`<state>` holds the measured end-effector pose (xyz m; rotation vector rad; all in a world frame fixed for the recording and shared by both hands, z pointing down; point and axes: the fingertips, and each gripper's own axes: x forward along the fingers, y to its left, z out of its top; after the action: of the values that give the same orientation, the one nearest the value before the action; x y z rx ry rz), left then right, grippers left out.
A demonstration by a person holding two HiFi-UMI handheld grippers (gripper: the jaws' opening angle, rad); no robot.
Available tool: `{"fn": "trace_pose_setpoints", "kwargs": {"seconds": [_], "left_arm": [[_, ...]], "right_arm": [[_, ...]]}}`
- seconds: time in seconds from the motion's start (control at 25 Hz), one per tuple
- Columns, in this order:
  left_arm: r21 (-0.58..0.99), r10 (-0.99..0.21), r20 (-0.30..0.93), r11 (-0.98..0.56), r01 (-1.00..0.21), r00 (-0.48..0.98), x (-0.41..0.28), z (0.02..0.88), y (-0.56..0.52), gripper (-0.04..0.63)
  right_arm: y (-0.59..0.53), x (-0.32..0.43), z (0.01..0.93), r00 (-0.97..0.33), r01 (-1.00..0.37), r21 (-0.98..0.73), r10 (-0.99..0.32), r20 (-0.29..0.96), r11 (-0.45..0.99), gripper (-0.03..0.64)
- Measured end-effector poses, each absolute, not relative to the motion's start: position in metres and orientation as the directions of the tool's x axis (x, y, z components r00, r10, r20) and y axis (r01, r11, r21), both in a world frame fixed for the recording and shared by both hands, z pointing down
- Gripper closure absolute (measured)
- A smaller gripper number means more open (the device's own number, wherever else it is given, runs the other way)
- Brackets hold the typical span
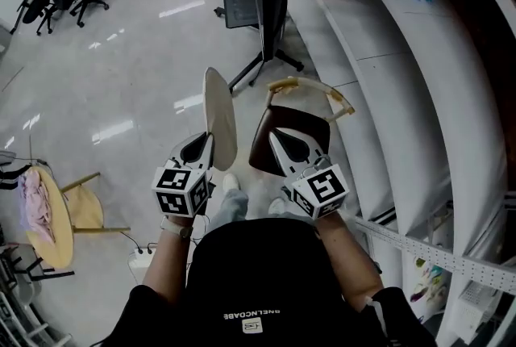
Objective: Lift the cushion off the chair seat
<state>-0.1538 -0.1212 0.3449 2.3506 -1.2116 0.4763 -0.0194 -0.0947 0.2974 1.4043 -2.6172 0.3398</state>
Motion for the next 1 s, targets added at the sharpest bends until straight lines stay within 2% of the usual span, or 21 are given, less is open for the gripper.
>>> {"fn": "trace_pose_setpoints", "kwargs": {"seconds": [0.48, 1.0], "left_arm": [[0.135, -0.790, 0.371, -0.474, -0.870, 0.488, -0.189, 0.285, -0.115, 0.572], [0.099, -0.851, 0.236, -0.459, -0.883, 0.469, -0.209, 0.236, -0.100, 0.572]], "right_arm": [[-0.106, -0.056, 0.246, -0.661, -0.749, -0.062, -0.737, 0.144, 0.660, 0.606], [-0.107, -0.082, 0.224, -0.726, -0.686, -0.030, -0.681, 0.095, 0.727, 0.606]]}}
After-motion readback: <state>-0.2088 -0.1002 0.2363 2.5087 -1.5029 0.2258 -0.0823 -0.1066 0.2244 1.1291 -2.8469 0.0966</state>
